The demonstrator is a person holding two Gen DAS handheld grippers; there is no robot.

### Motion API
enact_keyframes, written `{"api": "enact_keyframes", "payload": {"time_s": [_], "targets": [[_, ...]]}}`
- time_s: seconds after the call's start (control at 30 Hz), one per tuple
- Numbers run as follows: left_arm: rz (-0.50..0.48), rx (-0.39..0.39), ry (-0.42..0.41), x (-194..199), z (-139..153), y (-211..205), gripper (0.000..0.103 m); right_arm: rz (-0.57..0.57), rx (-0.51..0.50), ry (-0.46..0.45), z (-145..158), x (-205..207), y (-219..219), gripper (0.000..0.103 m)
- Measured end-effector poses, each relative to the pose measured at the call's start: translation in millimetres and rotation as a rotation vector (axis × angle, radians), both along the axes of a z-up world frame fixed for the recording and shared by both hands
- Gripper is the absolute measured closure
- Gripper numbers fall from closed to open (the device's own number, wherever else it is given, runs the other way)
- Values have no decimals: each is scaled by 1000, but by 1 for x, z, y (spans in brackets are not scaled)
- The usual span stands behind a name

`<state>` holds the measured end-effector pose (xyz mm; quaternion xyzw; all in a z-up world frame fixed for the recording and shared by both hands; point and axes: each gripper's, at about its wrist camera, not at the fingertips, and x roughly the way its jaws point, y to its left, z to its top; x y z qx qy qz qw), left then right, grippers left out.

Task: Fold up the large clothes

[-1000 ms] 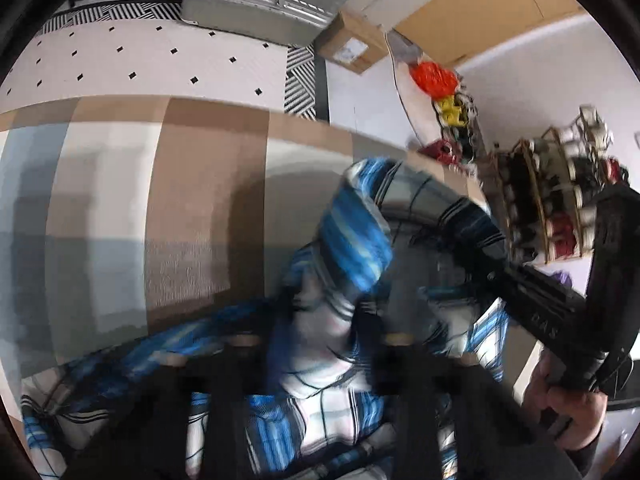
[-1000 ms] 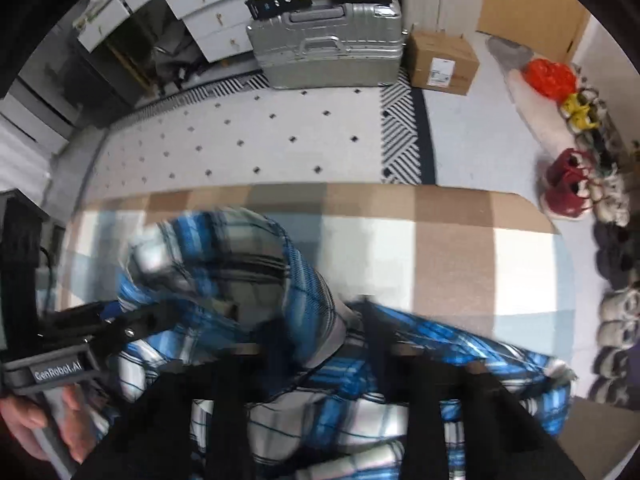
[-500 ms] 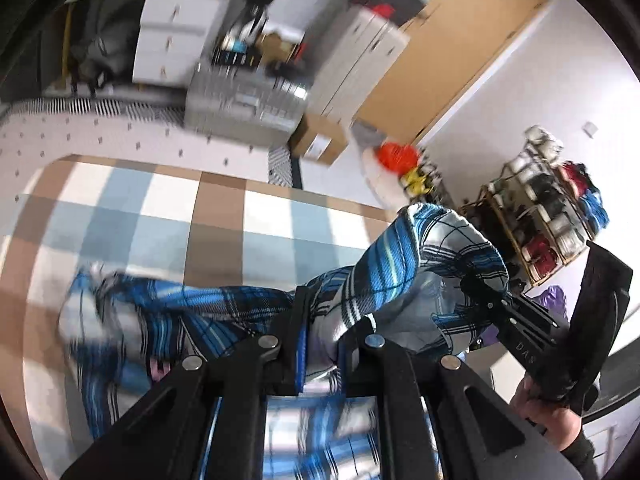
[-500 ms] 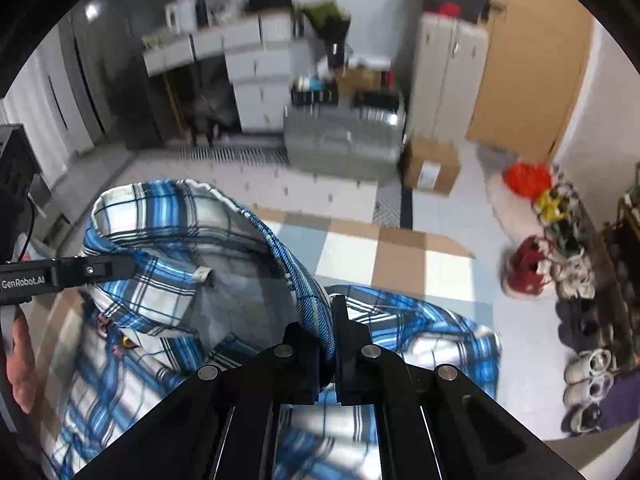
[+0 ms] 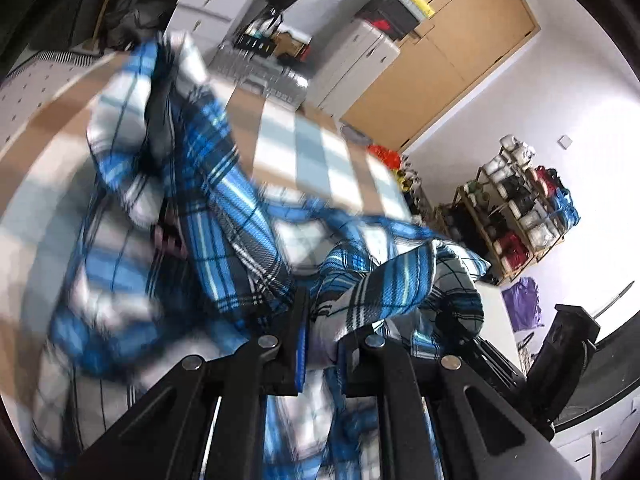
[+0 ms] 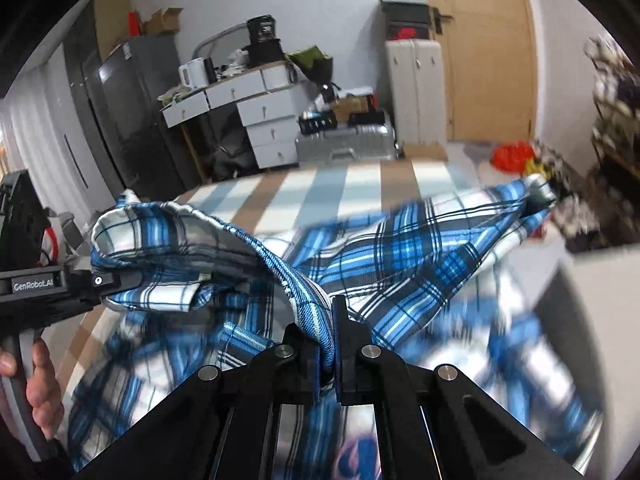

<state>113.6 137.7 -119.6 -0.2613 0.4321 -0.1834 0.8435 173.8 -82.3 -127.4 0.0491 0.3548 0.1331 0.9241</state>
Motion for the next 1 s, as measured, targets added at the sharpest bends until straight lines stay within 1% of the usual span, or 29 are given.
{"api": "enact_keyframes", "payload": {"time_s": [0.07,0.13,0.2,0.3,0.33,0.37,0.4,0.43,0.47,0.5,0.57,0.63,0.73,0.77,0.8,0.83,0.9,0.93,0.97,1.0], "targets": [[2,0,18,-10,-5,-1,97,-15,-13,2,-9,-14,2,99],[-8,18,21,-15,-12,-2,97,-27,-40,14,-17,-20,4,97],[-11,22,16,-18,-13,-1,95,-26,-69,48,-26,-25,7,95],[-41,73,30,-24,-11,-1,94,-26,-141,96,-37,-32,8,91],[-57,103,26,-26,-8,-3,93,-19,-162,104,-40,-37,10,87],[-79,140,20,-27,-6,-5,90,-7,-186,117,-43,-40,9,74],[-99,194,18,-28,-3,-7,86,12,-186,131,-44,-44,7,54],[-112,271,22,-30,-3,-9,83,26,-184,145,-45,-45,5,40],[-119,353,30,-30,-2,-11,82,40,-176,158,-44,-50,1,20],[-132,390,24,-33,0,-11,81,32,-176,157,-43,-55,-3,12],[-198,384,7,-38,5,-7,81,20,-173,146,-35,-62,-8,12],[-213,388,10,-39,10,-2,81,14,-132,104,-19,-70,-15,12],[-232,349,-10,-37,23,3,81,-21,-66,27,12,-70,-21,12],[-235,339,-22,-32,32,4,81,-27,-30,-5,26,-63,-21,8],[-240,323,-33,-28,39,5,81,-17,9,-30,39,-53,-19,0],[-235,313,-45,-24,46,4,81,-11,31,-44,46,-42,-18,0],[-241,304,-89,-13,68,-4,81,14,45,-26,54,-15,-7,0],[-245,296,-115,-8,76,-10,81,27,35,7,53,2,-1,0],[-244,288,-146,1,86,-16,80,33,10,61,47,20,5,0],[-229,302,-161,5,89,-19,80,36,-22,122,37,37,11,0]]}}
